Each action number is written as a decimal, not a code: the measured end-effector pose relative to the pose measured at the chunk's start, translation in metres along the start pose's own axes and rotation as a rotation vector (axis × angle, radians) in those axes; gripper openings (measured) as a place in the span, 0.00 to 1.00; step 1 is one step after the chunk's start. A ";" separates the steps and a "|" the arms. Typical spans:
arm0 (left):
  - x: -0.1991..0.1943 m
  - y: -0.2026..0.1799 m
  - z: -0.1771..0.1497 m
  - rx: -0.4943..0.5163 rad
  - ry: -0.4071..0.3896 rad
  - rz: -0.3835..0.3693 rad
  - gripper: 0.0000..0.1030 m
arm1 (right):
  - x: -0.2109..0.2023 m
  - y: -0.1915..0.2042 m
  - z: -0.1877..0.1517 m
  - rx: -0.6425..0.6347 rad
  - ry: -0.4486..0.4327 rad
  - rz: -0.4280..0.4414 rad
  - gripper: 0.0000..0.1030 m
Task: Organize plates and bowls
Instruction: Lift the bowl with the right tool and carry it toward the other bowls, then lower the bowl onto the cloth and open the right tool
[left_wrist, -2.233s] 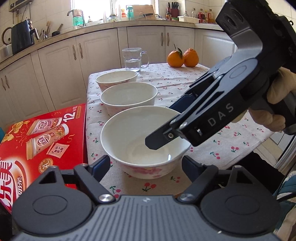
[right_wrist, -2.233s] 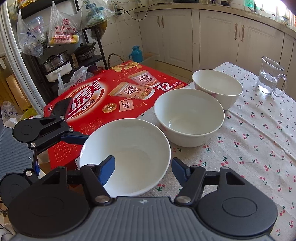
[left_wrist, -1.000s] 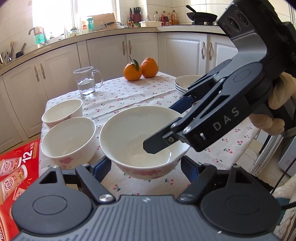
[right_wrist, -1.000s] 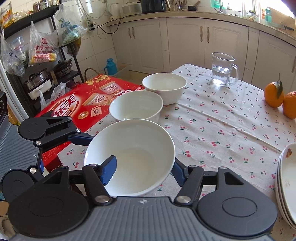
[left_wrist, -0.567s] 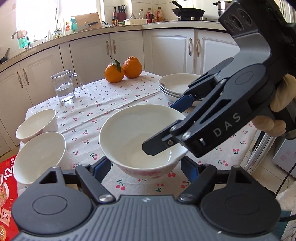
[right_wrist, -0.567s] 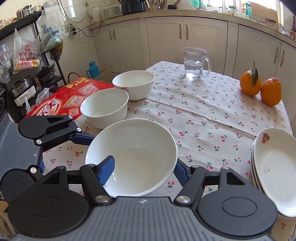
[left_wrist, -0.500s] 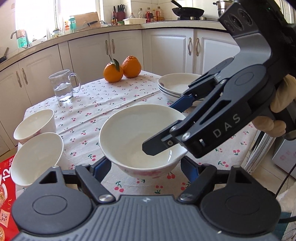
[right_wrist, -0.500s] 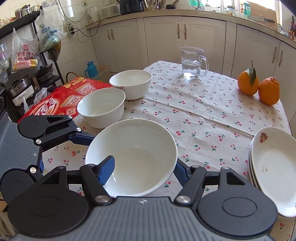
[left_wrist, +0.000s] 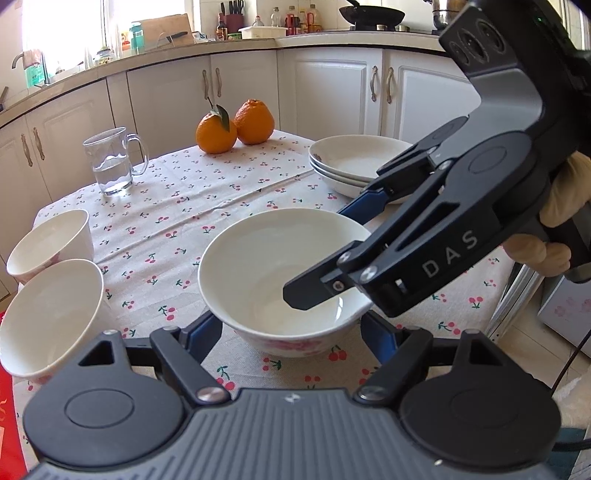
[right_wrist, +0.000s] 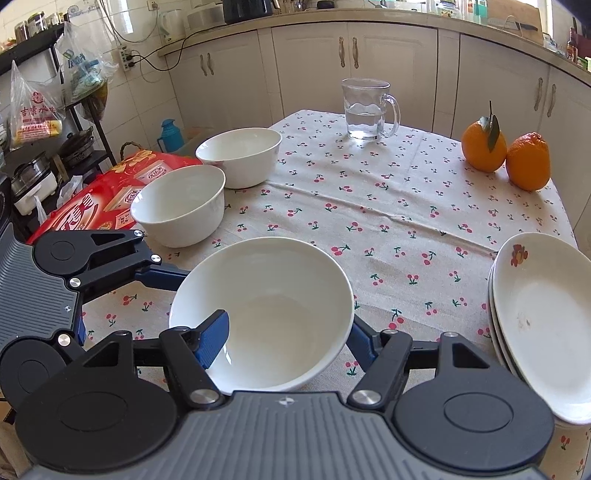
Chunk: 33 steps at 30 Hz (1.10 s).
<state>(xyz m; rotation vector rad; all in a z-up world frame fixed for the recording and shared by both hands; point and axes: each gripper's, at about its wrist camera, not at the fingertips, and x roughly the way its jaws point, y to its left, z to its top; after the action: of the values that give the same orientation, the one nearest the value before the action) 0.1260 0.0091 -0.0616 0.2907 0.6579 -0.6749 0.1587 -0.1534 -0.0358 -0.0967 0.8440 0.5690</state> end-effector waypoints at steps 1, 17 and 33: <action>0.000 0.000 0.000 0.001 -0.003 0.001 0.79 | 0.001 0.000 0.000 0.001 0.001 0.001 0.72; -0.017 -0.002 -0.009 -0.003 0.002 0.020 0.93 | -0.008 0.009 0.000 -0.010 -0.059 -0.004 1.00; -0.086 0.022 -0.029 -0.102 -0.052 0.248 0.95 | -0.035 0.045 0.004 -0.083 -0.130 -0.073 1.00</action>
<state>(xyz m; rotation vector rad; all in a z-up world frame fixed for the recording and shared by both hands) 0.0764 0.0806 -0.0268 0.2544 0.5932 -0.4091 0.1202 -0.1295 -0.0018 -0.1643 0.6882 0.5364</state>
